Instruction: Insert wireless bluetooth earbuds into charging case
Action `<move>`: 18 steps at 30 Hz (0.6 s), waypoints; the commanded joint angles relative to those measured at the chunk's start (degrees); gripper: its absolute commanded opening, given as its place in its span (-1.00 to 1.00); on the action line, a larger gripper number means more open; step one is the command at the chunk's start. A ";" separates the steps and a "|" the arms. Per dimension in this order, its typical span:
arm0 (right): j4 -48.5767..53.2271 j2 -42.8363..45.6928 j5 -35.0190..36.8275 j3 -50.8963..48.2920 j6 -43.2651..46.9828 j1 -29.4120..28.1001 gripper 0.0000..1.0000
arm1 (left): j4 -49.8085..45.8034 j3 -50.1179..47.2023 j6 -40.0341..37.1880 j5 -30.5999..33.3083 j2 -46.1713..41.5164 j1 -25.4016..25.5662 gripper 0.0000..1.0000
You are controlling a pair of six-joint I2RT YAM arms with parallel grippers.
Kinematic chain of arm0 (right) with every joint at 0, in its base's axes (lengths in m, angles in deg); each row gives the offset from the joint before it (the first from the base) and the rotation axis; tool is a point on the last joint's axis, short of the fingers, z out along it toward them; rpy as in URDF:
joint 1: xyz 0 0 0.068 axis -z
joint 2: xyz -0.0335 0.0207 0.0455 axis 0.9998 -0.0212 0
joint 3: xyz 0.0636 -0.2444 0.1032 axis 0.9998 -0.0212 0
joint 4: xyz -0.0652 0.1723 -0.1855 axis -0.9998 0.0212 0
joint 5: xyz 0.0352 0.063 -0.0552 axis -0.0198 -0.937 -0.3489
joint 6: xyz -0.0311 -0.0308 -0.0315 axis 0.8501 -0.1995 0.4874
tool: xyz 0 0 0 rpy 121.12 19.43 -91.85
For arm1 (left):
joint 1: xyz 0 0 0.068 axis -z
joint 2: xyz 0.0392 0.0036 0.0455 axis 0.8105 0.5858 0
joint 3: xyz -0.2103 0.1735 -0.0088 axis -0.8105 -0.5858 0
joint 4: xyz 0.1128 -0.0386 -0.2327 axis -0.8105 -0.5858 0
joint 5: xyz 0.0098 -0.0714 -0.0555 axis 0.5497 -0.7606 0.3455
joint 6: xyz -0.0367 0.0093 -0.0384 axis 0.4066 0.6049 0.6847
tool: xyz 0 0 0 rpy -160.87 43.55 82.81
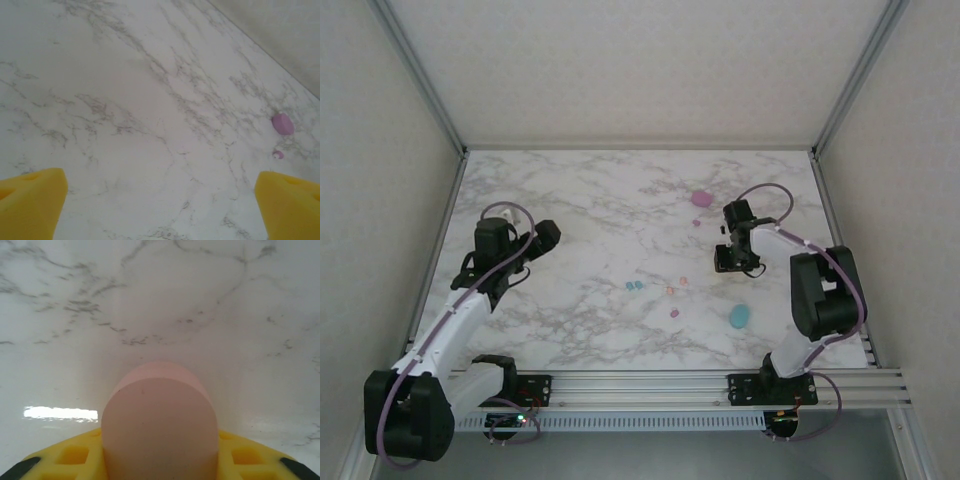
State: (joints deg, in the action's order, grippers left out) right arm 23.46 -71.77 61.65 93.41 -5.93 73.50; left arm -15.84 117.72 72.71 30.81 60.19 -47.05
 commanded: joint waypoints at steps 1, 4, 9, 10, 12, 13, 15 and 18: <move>-2.24 8.56 -1.99 -1.41 -1.43 -1.15 -0.41 | -0.66 2.69 0.53 -2.60 0.43 0.73 0.90; -4.64 16.42 -6.08 -2.96 -0.71 -2.05 -0.49 | -0.01 3.61 1.38 -3.85 0.32 1.07 0.90; -10.42 29.03 -13.28 -5.41 -0.30 -2.42 -0.51 | 1.30 7.02 2.59 -6.94 1.82 2.72 0.89; -11.95 31.08 -14.27 -6.01 0.09 -2.46 -0.54 | 1.23 7.96 2.67 -7.44 2.32 3.26 0.88; -15.44 35.29 -16.21 -7.72 0.98 -2.88 -0.57 | 0.58 10.52 2.83 -8.43 3.71 4.37 0.88; -16.58 36.80 -16.75 -8.16 1.26 -2.90 -0.57 | 0.30 11.55 2.88 -8.95 4.29 4.79 0.88; -17.19 38.95 -17.77 -7.87 1.91 -3.16 -0.58 | -0.73 13.96 2.85 -9.71 5.45 6.09 0.88; -15.82 39.57 -19.35 -5.81 3.60 -3.88 -0.58 | -1.52 16.80 2.72 -10.57 7.00 8.16 0.88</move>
State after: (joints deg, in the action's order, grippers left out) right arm 9.67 -32.82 46.00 86.46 -4.73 70.55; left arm -16.30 131.36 74.67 23.07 66.18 -40.58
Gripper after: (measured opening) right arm 0.407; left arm 0.941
